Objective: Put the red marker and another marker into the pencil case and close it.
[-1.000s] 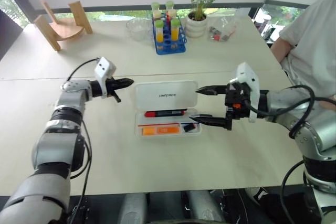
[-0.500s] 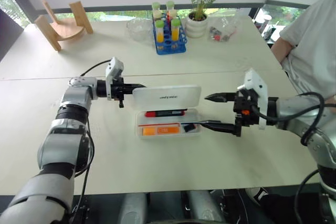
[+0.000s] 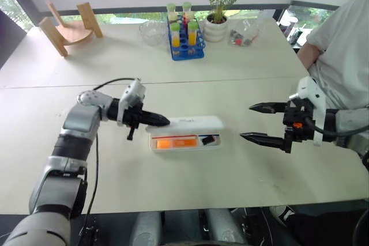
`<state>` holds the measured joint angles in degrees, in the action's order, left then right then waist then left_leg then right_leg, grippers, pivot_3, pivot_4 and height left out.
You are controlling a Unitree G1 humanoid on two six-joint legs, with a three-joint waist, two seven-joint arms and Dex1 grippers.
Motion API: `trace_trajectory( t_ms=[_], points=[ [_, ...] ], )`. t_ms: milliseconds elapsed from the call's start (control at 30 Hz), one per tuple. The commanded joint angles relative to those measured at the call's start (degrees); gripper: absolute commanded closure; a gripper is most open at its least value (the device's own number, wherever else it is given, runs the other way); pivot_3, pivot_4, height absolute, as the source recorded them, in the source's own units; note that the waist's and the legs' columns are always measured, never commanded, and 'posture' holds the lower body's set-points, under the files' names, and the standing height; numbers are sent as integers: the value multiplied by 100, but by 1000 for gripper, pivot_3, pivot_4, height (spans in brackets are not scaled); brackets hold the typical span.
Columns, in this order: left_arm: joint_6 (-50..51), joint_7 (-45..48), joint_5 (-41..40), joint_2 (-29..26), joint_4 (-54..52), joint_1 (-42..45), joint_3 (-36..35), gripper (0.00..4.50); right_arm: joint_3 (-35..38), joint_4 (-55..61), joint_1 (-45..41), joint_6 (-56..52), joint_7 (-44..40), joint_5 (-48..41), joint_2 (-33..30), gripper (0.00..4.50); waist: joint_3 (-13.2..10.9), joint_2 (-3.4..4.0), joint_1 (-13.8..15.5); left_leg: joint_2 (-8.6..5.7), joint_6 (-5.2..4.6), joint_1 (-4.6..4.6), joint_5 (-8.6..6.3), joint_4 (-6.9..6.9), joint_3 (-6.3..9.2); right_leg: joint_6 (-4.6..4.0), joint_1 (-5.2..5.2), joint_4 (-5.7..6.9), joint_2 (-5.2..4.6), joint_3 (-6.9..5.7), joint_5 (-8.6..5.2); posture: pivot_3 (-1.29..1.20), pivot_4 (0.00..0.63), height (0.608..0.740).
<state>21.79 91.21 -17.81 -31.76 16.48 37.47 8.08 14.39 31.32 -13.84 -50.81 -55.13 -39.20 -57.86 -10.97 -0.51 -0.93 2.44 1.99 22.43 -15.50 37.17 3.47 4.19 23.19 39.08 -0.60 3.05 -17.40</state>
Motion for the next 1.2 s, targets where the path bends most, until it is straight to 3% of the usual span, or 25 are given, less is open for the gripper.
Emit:
trace_trajectory(
  t_ms=[33,300,467,667,833,967,1200],
  points=[
    [-49,-473,202,114,-324,-221,225,4462,124,202,-27,33,136,-82,-41,0,0,0,6,0,0,0,0,2,0,0,-1,0,0,0,0,0,150,740],
    [-702,-1898,1101,403,-64,-619,674,4462,-10,217,-89,90,370,-70,7,0,6,1,20,-1,0,-6,0,4,1,0,-10,0,-1,0,0,0,150,740],
    [-819,-1830,1165,230,-148,-785,845,4462,-120,168,-174,128,449,-51,12,0,10,4,5,-2,-1,-48,0,1,0,0,-50,-2,-1,1,0,0,150,740],
    [425,-1786,-211,137,-866,-430,-182,4462,-290,71,-294,209,488,-8,35,0,4,-1,-30,-1,-2,-86,-1,-10,-4,0,-79,-6,2,6,-3,0,150,740],
    [1860,-1742,-1460,-575,-2038,-588,-1055,4462,-333,23,-278,255,471,-3,22,0,3,-2,-24,6,0,-15,0,-7,2,0,-15,-5,5,0,-2,0,150,740],
    [2310,-1878,-1789,-1387,-2798,-1163,-1627,4462,-315,-30,-168,299,421,36,-17,0,2,0,-24,6,0,-2,-1,-12,-1,1,-1,-9,0,2,-4,0,150,740],
    [2741,-2325,-2224,-2134,-3932,-2737,-2959,4462,-293,-188,24,401,228,136,-131,0,-2,-6,-8,5,0,-3,-1,-7,-3,0,-2,-11,-5,3,-4,0,150,740]
  ],
)
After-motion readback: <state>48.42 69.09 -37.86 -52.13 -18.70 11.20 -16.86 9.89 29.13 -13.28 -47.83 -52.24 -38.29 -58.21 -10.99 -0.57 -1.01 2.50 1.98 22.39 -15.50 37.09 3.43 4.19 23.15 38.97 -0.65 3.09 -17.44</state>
